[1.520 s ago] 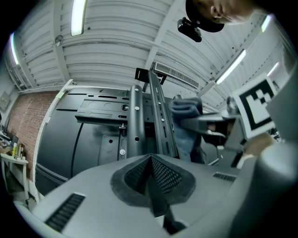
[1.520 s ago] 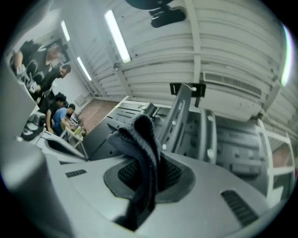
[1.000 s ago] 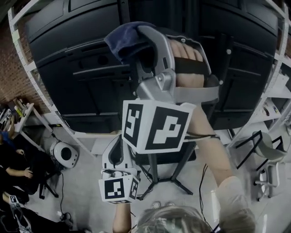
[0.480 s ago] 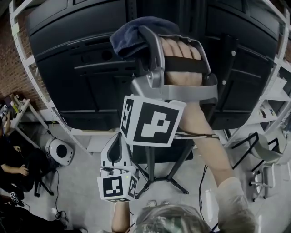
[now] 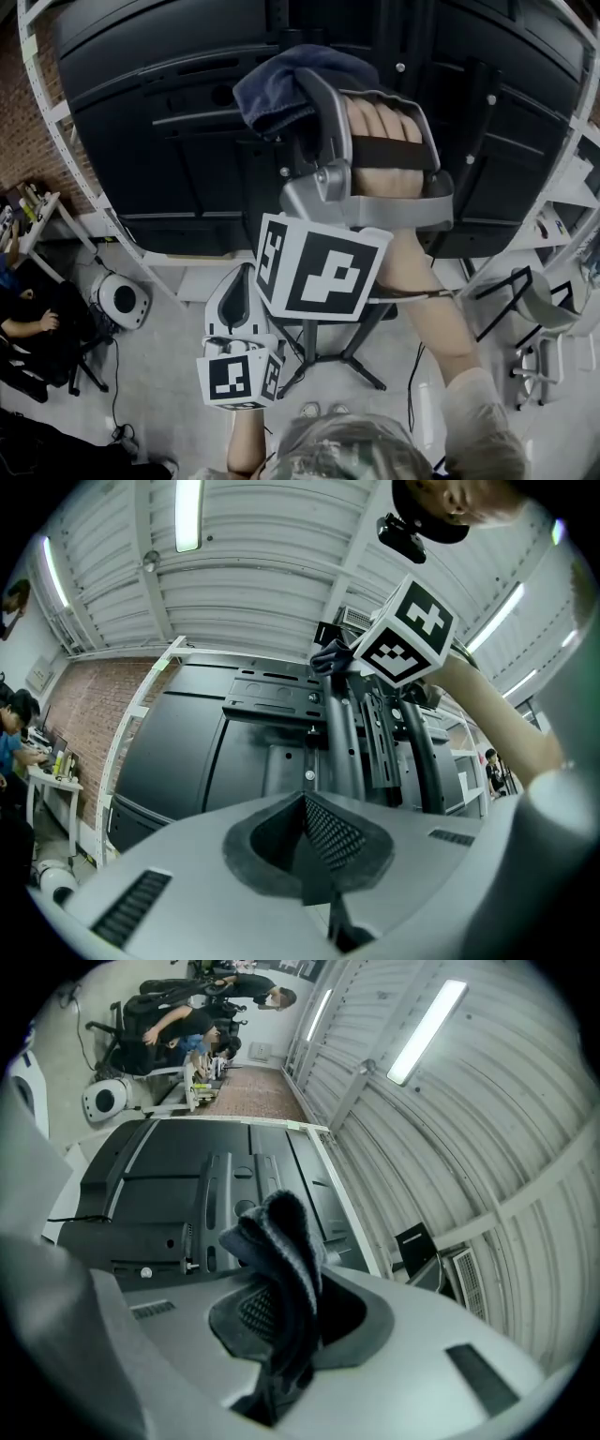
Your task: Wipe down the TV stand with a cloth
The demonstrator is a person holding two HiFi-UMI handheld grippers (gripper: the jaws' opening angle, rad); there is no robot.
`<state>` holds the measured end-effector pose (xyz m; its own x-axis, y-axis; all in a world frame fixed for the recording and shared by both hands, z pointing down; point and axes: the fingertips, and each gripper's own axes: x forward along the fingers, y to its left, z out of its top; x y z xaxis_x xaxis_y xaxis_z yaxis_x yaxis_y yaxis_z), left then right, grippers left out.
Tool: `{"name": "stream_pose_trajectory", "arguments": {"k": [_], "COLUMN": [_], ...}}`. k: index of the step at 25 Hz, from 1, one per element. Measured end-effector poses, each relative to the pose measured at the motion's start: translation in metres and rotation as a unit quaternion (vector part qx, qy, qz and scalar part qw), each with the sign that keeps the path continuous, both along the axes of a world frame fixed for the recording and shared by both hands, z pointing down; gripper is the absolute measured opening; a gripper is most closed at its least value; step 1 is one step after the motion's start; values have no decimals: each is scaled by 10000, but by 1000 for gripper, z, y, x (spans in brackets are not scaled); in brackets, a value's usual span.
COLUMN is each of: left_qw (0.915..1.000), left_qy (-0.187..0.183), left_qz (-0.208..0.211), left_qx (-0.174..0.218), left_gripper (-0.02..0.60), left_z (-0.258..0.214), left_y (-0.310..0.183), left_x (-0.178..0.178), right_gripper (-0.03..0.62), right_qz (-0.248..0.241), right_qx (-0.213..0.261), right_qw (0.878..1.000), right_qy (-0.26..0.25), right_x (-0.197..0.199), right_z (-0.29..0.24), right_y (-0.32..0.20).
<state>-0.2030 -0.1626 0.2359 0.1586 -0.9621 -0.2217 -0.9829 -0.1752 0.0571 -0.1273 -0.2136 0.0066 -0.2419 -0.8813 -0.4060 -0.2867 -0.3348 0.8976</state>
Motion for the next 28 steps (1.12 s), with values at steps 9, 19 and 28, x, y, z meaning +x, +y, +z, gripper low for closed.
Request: {"name": "stream_pose_trajectory", "arguments": {"k": [9, 19, 28], "left_qw": [9999, 9999, 9999], "left_qy": [43, 61, 65], "left_qz": [-29, -46, -66], "left_qx": [-93, -130, -136], "left_gripper": [15, 15, 15], "left_z": [8, 17, 16], "left_y": [3, 0, -1], "left_x": [-5, -7, -12], "right_gripper": [57, 56, 57], "right_qz": [12, -37, -187], "right_qx": [-396, -760, -951], "right_qw": [9992, 9971, 9953], "right_qy": [46, 92, -93], "right_x": [1, 2, 9], "right_z": [36, 72, 90], "right_y": [-3, -2, 3]}}
